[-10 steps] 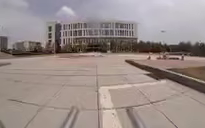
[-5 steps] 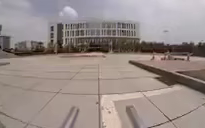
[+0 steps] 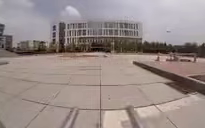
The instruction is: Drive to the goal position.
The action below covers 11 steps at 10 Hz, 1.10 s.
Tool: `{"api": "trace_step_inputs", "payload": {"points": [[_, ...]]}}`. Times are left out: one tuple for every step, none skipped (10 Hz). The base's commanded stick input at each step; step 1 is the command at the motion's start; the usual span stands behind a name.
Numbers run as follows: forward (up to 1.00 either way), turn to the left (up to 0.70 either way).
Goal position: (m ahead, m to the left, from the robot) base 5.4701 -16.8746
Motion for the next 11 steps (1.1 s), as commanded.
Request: {"api": "trace_step_inputs", "payload": {"points": [[0.7,-0.33],[0.7,-0.16],[0.7,-0.09],[0.7,-0.02],[0.7,0.0],[0.7,0.0],[0.7,0.0],[0.7,0.0],[0.7,0.0],[0.7,0.0],[0.7,0.0]]}}
